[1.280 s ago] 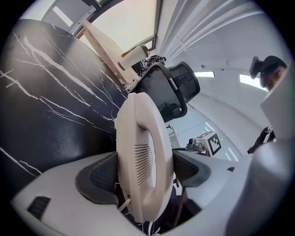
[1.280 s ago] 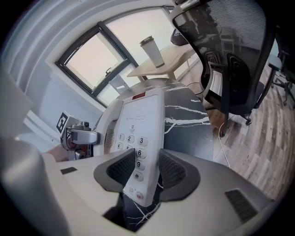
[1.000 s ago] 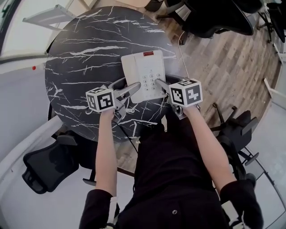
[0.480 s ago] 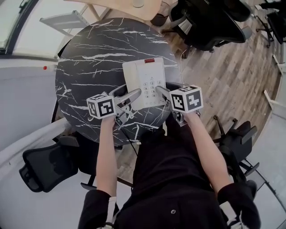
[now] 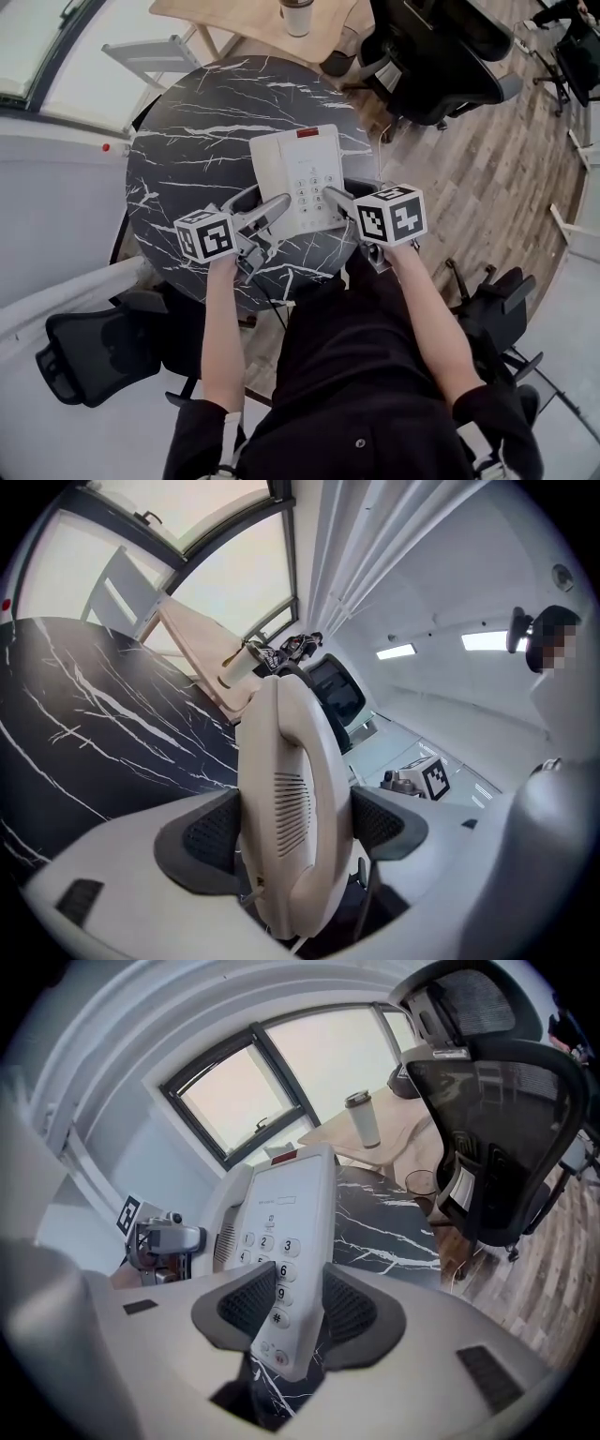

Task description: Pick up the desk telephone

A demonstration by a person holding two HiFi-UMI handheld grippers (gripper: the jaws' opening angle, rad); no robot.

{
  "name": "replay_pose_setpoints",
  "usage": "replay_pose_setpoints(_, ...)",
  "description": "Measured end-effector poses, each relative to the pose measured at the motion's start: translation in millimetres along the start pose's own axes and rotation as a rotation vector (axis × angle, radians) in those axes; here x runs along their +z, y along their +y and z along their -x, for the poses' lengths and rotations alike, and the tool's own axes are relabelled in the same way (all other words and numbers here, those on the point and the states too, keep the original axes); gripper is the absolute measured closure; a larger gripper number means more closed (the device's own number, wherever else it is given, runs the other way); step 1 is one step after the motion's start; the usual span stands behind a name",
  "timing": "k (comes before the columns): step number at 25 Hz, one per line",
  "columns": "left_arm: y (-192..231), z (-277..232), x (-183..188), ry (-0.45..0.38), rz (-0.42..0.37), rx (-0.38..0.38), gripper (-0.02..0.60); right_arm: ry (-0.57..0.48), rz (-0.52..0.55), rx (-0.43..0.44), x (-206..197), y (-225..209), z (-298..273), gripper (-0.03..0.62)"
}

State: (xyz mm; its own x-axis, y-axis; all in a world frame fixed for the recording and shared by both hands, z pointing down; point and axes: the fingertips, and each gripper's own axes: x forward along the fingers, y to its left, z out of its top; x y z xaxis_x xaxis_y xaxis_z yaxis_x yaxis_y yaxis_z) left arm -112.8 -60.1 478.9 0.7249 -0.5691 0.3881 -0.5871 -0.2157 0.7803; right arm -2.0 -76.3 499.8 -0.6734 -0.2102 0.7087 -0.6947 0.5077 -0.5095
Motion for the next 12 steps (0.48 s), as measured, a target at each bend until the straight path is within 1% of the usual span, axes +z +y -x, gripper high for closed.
replay_pose_setpoints(3,-7.9,6.5,9.5,-0.016,-0.023,0.004,0.196,-0.010,0.016,0.005,9.6,7.4,5.3,0.422)
replay_pose_setpoints(12,-27.6,21.5,33.6,-0.072,-0.058,0.002,0.196,-0.049,0.075,0.013,36.2,25.3,21.7,0.422)
